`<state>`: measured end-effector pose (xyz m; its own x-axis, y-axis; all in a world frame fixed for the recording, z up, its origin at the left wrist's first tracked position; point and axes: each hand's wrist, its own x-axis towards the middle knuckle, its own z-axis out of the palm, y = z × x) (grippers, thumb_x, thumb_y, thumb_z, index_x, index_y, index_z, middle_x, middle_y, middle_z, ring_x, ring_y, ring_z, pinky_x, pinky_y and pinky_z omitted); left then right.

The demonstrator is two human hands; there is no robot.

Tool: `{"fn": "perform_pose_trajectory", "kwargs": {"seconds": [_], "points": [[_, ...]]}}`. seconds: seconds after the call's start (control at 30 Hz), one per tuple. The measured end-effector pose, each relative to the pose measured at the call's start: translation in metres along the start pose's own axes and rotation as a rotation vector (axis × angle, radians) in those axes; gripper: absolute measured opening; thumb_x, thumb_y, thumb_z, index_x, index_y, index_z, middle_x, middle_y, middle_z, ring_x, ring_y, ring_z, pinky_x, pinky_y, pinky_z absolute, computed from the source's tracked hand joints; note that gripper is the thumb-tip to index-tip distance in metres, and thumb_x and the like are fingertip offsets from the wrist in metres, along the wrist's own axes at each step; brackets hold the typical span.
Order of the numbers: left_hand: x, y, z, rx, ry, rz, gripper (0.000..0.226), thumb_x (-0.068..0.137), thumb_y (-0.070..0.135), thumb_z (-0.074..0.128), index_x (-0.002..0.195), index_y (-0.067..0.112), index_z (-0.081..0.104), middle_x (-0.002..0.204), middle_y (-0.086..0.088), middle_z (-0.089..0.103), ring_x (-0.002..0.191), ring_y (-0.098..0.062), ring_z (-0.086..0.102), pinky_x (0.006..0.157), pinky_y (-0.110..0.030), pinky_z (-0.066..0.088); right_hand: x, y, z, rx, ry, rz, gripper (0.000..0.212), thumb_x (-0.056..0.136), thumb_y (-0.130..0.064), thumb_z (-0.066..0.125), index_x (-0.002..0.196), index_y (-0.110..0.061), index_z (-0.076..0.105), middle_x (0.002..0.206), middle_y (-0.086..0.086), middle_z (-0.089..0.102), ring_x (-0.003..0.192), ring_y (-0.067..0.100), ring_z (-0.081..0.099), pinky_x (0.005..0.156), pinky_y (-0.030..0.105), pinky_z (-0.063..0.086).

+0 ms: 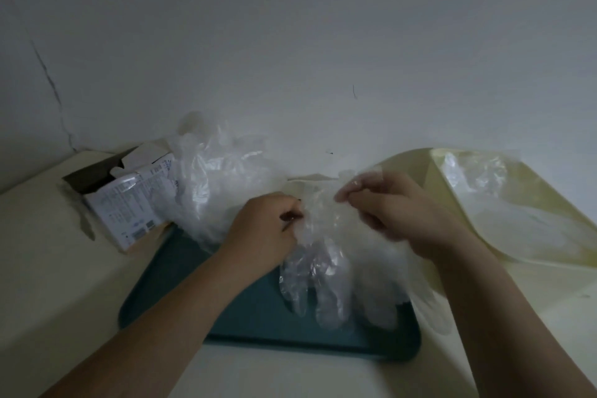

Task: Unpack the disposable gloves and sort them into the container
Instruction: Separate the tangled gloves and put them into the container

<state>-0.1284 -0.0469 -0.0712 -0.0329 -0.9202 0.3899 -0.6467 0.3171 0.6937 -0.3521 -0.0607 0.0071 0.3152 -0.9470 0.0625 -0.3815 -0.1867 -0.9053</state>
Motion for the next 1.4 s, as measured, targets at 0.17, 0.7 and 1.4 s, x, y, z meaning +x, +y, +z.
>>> {"fn": "perform_pose_trajectory", "kwargs": {"seconds": [0.17,0.7,1.4], "points": [[0.007,0.013,-0.029,0.004,0.218,0.066,0.01,0.094,0.018,0.074,0.094,0.027,0.077,0.092,0.02,0.07,0.086,-0.002,0.066,0.072,-0.012,0.049,-0.007,-0.002,-0.012,-0.087,-0.252,-0.084,0.017,0.099,-0.022,0.065,0.098,-0.013,0.078,0.062,-0.002,0.061,0.053,0.009,0.051,0.05,0.02,0.041],[0.003,0.013,-0.026,-0.019,0.107,0.093,0.01,0.094,0.02,0.076,0.096,0.028,0.082,0.095,0.019,0.071,0.09,0.0,0.067,0.085,-0.023,0.057,-0.005,-0.005,-0.01,-0.383,-0.154,-0.202,0.012,0.096,-0.024,0.07,0.097,-0.027,0.082,0.109,-0.02,0.074,0.107,-0.005,0.065,0.099,0.022,0.047],[0.002,0.041,-0.053,-0.193,0.104,0.132,0.015,0.093,0.011,0.078,0.098,0.026,0.078,0.109,0.015,0.07,0.101,-0.007,0.07,0.084,-0.019,0.057,0.001,0.012,-0.002,-0.112,-0.315,-0.12,0.018,0.094,-0.012,0.069,0.105,-0.019,0.082,0.112,-0.005,0.077,0.106,0.013,0.071,0.098,0.032,0.056]]}}
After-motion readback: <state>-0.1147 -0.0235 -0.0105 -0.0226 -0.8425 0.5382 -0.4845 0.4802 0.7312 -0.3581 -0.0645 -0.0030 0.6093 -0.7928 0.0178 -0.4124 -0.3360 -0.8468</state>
